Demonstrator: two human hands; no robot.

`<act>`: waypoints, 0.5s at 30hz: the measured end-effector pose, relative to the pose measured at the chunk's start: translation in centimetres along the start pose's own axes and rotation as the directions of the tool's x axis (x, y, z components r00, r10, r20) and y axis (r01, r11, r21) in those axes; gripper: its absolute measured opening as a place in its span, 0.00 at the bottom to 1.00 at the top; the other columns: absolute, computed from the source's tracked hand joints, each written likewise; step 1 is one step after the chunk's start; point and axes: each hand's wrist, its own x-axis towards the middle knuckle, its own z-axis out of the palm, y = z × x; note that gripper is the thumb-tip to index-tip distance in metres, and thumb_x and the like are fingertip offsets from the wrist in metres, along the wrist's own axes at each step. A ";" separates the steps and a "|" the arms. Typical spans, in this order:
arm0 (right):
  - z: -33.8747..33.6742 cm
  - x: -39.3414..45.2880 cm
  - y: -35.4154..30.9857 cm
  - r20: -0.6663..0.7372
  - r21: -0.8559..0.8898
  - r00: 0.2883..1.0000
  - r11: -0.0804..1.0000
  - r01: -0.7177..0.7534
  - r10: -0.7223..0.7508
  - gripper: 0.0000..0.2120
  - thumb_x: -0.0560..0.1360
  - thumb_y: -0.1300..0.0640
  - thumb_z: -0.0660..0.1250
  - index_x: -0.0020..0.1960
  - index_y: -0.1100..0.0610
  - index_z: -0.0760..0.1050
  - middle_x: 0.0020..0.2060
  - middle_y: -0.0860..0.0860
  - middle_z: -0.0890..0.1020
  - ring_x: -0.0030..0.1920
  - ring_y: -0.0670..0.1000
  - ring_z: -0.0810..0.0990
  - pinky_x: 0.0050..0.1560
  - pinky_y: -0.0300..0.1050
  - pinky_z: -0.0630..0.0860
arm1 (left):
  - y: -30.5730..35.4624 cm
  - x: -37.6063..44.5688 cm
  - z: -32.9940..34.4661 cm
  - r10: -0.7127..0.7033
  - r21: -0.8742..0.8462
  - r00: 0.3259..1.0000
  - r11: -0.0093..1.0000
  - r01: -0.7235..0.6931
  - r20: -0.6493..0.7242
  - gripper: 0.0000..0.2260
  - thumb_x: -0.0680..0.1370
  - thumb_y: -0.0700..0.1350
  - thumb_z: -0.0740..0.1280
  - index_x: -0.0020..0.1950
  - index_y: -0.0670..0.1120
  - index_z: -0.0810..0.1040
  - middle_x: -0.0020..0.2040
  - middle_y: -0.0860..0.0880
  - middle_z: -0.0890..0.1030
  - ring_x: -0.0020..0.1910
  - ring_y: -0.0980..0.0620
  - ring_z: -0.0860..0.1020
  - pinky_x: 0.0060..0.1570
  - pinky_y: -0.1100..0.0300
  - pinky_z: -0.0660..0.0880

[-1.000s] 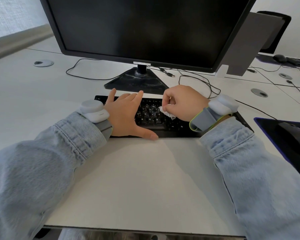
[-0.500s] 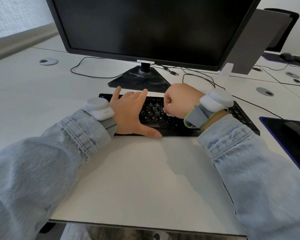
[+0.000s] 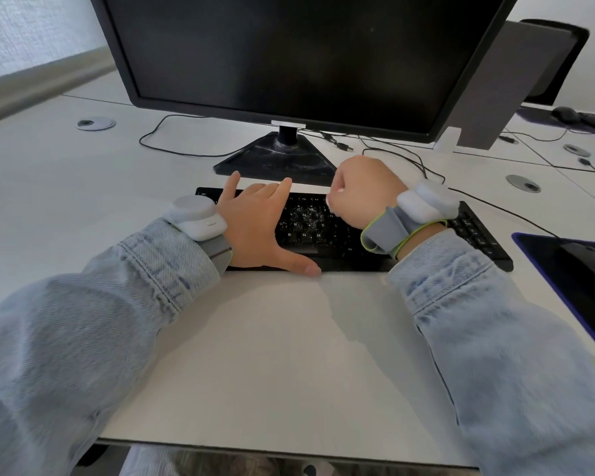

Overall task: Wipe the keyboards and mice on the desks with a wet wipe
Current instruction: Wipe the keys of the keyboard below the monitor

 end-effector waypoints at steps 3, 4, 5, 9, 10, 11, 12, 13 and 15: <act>-1.0 -0.3 1.0 -0.213 0.170 0.977 0.985 0.009 0.028 0.08 0.76 0.57 0.62 0.44 0.57 0.79 0.39 0.49 0.79 0.38 0.48 0.76 0.29 0.37 0.65 | -0.2 0.0 0.1 -0.001 -0.002 1.000 1.000 0.001 0.003 0.67 0.57 0.85 0.58 0.82 0.44 0.41 0.82 0.50 0.56 0.81 0.49 0.53 0.76 0.40 0.34; -1.0 -0.4 1.2 -0.232 0.235 0.972 0.972 0.030 0.026 0.07 0.76 0.55 0.62 0.45 0.55 0.77 0.38 0.46 0.77 0.37 0.45 0.75 0.30 0.37 0.64 | -0.2 0.0 0.2 0.000 -0.001 1.000 1.000 0.000 -0.003 0.68 0.56 0.86 0.57 0.82 0.45 0.41 0.82 0.50 0.56 0.81 0.50 0.53 0.76 0.40 0.33; -1.0 -0.4 1.4 -0.229 0.282 0.973 0.958 0.053 0.014 0.05 0.76 0.54 0.63 0.45 0.54 0.76 0.37 0.44 0.76 0.36 0.44 0.74 0.30 0.37 0.64 | -0.2 0.0 0.2 0.002 0.000 1.000 1.000 -0.002 -0.011 0.67 0.56 0.86 0.55 0.82 0.45 0.41 0.82 0.50 0.56 0.81 0.50 0.53 0.76 0.40 0.33; 0.1 -0.5 1.5 -0.204 0.333 0.976 0.933 0.137 -0.070 0.04 0.75 0.53 0.64 0.45 0.53 0.76 0.38 0.47 0.79 0.39 0.47 0.76 0.34 0.36 0.68 | -0.8 -0.1 0.1 0.008 -0.016 1.000 1.000 -0.008 0.016 0.67 0.54 0.86 0.51 0.82 0.46 0.39 0.82 0.51 0.53 0.81 0.52 0.50 0.75 0.40 0.31; 0.3 -0.5 1.5 -0.203 0.332 0.975 0.931 0.155 -0.090 0.04 0.75 0.54 0.65 0.45 0.53 0.77 0.38 0.47 0.79 0.40 0.46 0.77 0.34 0.36 0.68 | -1.1 -0.2 0.0 0.004 -0.020 1.000 1.000 -0.003 0.028 0.68 0.53 0.86 0.51 0.82 0.46 0.38 0.82 0.51 0.53 0.81 0.52 0.49 0.75 0.39 0.31; 0.4 -0.6 1.4 -0.196 0.322 0.975 0.932 0.168 -0.108 0.03 0.74 0.55 0.65 0.45 0.54 0.77 0.38 0.47 0.80 0.40 0.47 0.77 0.35 0.35 0.69 | -1.4 -0.3 -0.1 -0.005 -0.018 0.999 1.000 0.005 0.037 0.68 0.53 0.86 0.50 0.82 0.46 0.38 0.82 0.51 0.54 0.81 0.52 0.50 0.75 0.39 0.32; 0.6 -0.5 1.5 -0.184 0.297 0.975 0.938 0.178 -0.126 0.03 0.74 0.56 0.66 0.46 0.54 0.78 0.39 0.47 0.80 0.41 0.47 0.77 0.36 0.36 0.69 | -1.8 -0.3 -0.3 -0.017 -0.008 0.999 1.000 0.017 0.044 0.69 0.52 0.85 0.50 0.82 0.46 0.38 0.81 0.51 0.55 0.81 0.51 0.51 0.76 0.38 0.33; 0.7 -0.4 1.6 -0.166 0.254 0.975 0.949 0.187 -0.148 0.04 0.73 0.57 0.66 0.46 0.54 0.78 0.40 0.47 0.80 0.42 0.48 0.77 0.37 0.38 0.70 | -2.1 -0.4 -0.4 -0.029 0.008 0.998 1.000 0.029 0.053 0.70 0.50 0.85 0.49 0.82 0.46 0.39 0.81 0.51 0.57 0.81 0.50 0.52 0.76 0.38 0.34; 0.8 -0.1 1.9 -0.115 0.138 0.978 0.972 0.190 -0.174 0.05 0.74 0.58 0.65 0.46 0.55 0.80 0.41 0.47 0.80 0.45 0.49 0.77 0.41 0.40 0.69 | -2.8 -0.6 -0.7 -0.053 0.037 0.995 0.998 0.050 0.080 0.71 0.48 0.85 0.49 0.82 0.46 0.39 0.79 0.51 0.61 0.79 0.49 0.55 0.76 0.38 0.37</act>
